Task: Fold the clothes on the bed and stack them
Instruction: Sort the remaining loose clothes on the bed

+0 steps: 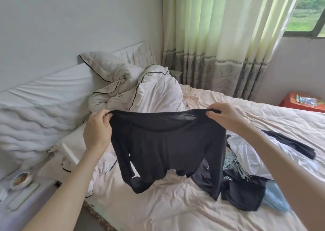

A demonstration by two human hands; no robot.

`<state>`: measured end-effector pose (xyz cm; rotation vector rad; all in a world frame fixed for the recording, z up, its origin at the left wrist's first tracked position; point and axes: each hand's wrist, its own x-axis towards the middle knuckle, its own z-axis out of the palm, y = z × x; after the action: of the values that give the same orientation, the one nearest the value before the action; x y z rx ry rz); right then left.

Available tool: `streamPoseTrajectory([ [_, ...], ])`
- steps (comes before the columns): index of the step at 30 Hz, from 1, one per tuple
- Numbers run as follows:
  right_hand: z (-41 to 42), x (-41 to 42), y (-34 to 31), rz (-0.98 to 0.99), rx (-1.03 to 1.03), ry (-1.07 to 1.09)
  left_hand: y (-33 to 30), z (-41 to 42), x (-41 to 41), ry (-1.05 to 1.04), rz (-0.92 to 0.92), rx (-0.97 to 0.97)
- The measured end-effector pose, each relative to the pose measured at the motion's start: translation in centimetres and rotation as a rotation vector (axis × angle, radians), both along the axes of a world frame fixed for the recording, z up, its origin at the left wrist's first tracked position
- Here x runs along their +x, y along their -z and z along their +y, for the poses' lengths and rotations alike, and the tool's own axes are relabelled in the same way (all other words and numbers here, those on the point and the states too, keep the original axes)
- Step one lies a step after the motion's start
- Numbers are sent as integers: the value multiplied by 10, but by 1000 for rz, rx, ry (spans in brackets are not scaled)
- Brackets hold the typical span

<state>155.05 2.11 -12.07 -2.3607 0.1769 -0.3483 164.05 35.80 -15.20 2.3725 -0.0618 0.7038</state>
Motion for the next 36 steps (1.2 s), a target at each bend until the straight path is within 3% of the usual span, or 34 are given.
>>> streamPoseTrajectory([
  [4, 15, -36, 2, -86, 57, 27, 8, 5, -35, 79, 240, -632],
  [5, 21, -47, 4, -103, 73, 47, 9, 7, -45, 87, 283, -717],
  [12, 53, -137, 15, -148, 119, 295, 0, 51, -129, 223, 97, -332],
  [19, 88, -206, -6, -408, -273, 478, -29, 79, -188, 279, -217, -129],
  [24, 96, -209, -4, -532, -479, 534, -34, 83, -195, 245, -297, -65],
  [30, 85, -161, 22, -480, -635, 459, -4, 81, -152, 216, -191, 14],
  [36, 57, -46, 72, -278, -683, 374, 44, 54, -44, 232, -33, 67],
])
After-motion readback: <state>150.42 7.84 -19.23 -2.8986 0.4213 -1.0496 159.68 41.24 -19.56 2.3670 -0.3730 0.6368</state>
